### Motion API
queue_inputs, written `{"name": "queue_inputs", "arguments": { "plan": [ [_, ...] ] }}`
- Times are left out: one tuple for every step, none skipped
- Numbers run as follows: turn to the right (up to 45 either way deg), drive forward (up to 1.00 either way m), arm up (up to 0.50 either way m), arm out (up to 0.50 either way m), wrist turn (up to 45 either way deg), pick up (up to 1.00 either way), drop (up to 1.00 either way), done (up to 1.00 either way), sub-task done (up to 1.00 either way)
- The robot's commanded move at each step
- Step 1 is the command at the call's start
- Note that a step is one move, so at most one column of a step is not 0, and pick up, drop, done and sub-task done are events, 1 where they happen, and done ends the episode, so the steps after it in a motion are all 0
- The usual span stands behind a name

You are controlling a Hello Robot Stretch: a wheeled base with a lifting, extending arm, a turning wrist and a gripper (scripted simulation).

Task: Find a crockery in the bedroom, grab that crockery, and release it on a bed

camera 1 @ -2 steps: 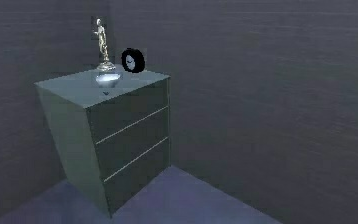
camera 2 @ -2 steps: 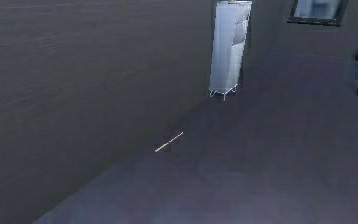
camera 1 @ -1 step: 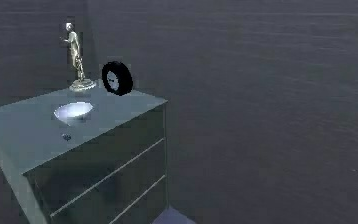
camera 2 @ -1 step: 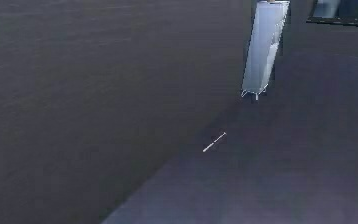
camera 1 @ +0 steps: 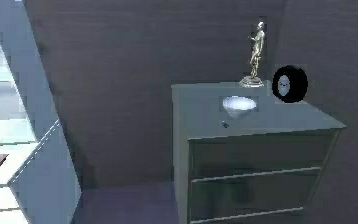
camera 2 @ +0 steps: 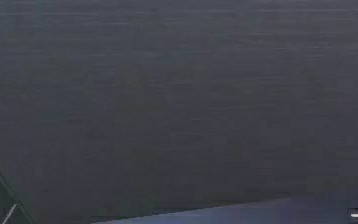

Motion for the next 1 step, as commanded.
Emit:
{"name": "queue_inputs", "arguments": {
  "plan": [
    [-45.0,0.0,0.0,0.0,0.0,0.0,0.0,0.0,0.0]
  ]
}}
